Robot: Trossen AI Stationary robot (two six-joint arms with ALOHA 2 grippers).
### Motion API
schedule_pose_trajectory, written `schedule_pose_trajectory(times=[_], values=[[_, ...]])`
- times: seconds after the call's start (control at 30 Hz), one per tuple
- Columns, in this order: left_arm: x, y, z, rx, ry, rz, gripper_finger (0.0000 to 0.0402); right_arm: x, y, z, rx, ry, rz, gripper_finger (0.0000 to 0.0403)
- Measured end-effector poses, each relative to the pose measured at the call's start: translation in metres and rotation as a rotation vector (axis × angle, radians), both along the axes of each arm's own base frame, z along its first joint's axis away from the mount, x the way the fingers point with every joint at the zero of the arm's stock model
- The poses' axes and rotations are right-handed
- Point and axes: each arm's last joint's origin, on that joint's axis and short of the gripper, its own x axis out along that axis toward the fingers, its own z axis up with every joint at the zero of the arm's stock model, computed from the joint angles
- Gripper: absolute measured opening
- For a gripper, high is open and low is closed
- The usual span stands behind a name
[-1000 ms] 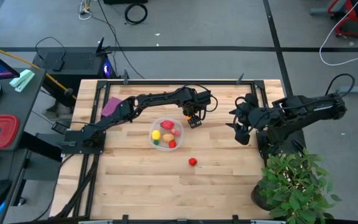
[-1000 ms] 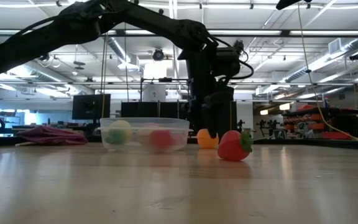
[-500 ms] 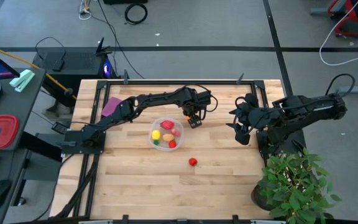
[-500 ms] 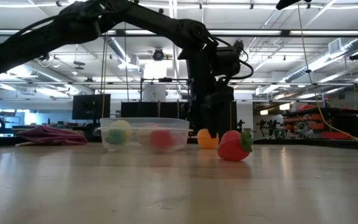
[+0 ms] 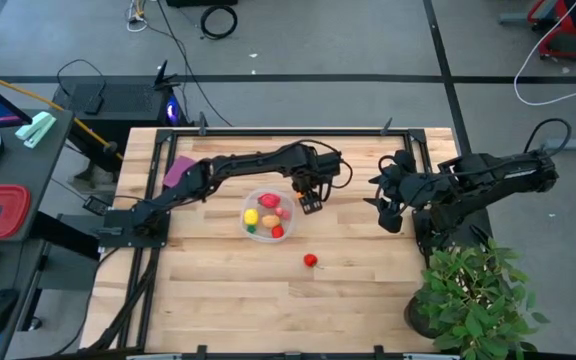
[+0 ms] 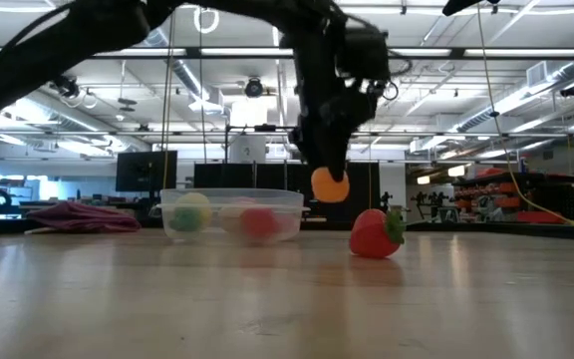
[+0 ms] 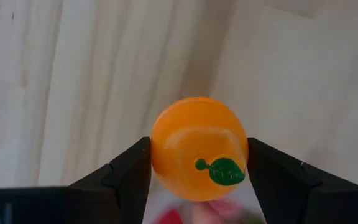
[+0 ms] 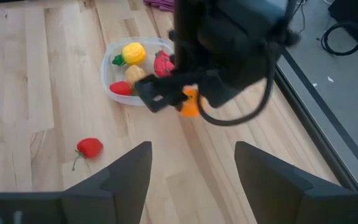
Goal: Pick and placing Produce into tupperware
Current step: Put the orange into the transparent bin
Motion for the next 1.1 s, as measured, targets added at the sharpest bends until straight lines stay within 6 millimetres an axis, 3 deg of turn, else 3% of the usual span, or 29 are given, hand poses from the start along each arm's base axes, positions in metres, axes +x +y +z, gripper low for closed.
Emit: schedule_pose_trajectory(times=[0.17, 0.43, 0.63, 0.97, 1.1], values=[[-0.017, -0.026, 0.028, -0.017, 0.051, 0.001, 0.0239, 0.0, 0.0, 0.0, 0.0, 0.001, 0.0, 0.024], [-0.032, -0.066, 0.03, 0.027, 0.222, 0.027, 0.0241, -0.001, 0.0, 0.0, -0.002, 0.008, 0.0, 0.024], [-0.027, -0.074, 0.011, 0.03, 0.207, 0.024, 0.0251, -0.001, 0.0, -0.001, 0.002, 0.007, -0.004, 0.024], [-0.04, -0.067, -0.045, 0.026, 0.372, 0.094, 0.025, -0.002, -0.001, -0.002, 0.015, 0.022, -0.024, 0.024], [-0.041, -0.067, -0.051, 0.03, 0.37, 0.09, 0.0269, -0.002, -0.001, -0.002, 0.015, 0.022, -0.024, 0.024]])
